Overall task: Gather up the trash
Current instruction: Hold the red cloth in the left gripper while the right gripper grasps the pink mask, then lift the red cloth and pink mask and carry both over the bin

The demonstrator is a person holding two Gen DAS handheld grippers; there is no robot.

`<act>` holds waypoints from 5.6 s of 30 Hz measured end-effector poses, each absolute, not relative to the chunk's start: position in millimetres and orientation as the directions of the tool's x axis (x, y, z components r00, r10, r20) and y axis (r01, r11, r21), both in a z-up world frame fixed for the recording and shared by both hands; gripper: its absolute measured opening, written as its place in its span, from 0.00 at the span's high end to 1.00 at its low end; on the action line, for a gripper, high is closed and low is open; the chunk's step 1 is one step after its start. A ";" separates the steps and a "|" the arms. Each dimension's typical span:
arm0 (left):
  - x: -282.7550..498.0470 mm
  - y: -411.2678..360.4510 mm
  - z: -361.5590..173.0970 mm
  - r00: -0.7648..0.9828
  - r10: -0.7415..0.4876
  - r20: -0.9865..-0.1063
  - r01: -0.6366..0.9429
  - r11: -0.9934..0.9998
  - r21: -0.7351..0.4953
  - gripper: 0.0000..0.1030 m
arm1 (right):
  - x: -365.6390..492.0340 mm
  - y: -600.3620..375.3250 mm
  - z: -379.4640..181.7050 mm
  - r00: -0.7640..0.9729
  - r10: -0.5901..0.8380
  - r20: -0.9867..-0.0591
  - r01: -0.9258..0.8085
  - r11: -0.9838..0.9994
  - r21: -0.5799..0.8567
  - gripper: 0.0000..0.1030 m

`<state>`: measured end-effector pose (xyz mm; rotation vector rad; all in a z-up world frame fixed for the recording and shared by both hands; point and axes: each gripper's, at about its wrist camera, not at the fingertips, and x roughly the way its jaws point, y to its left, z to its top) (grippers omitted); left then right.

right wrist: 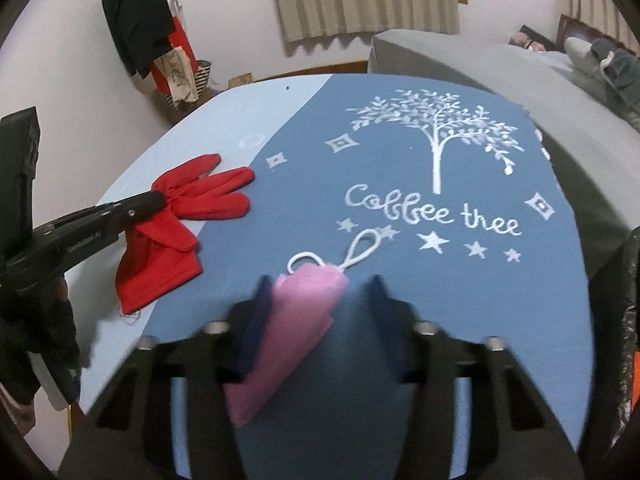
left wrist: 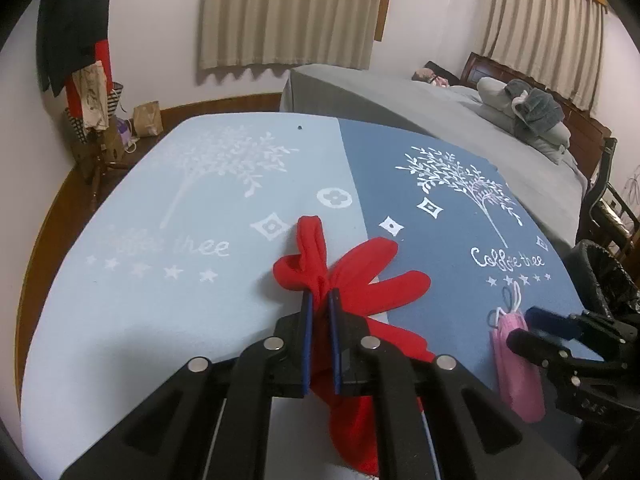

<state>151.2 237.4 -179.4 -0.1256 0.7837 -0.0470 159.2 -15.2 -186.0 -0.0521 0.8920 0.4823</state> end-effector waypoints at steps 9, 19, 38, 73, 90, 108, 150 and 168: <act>154.5 233.6 -178.2 0.705 -0.093 -0.703 0.002 0.992 -0.130 0.92 | 160.9 -21.4 -175.1 0.545 0.400 -0.737 -0.432 0.887 0.163 0.91; 161.2 214.5 -176.7 0.700 -0.128 -0.703 0.044 0.990 -0.135 0.92 | 200.1 -61.7 -159.8 0.622 0.309 -0.719 -0.312 0.941 0.135 0.78; 165.5 208.5 -178.2 0.691 -0.146 -0.708 0.061 0.988 -0.143 0.92 | 194.4 -57.4 -182.2 0.535 0.332 -0.777 -0.308 0.933 0.187 0.74; 161.9 91.3 -94.9 0.761 -0.287 -0.582 0.266 0.956 -0.123 0.92 | 166.2 -135.3 -89.1 0.722 0.290 -0.629 -0.246 0.956 0.159 0.79; 168.0 119.8 -192.8 0.622 -0.170 -0.764 0.127 0.985 -0.116 0.47 | 166.4 -122.0 -137.4 0.658 0.300 -0.691 -0.250 0.952 0.176 0.79; 169.5 126.6 -174.1 0.671 -0.217 -0.709 0.122 0.975 -0.183 0.90 | 168.8 -122.0 -132.6 0.659 0.306 -0.687 -0.256 0.950 0.179 0.79; 138.1 -34.4 -38.5 0.730 -0.461 -0.505 0.439 0.882 -0.172 0.90 | 101.7 -239.6 -34.7 0.836 0.160 -0.525 -0.097 0.985 0.145 0.79; 122.1 -115.4 -27.0 0.654 -0.588 -0.477 0.592 0.790 -0.161 0.90 | 65.9 -316.1 -30.3 0.859 0.029 -0.511 0.047 0.990 0.134 0.79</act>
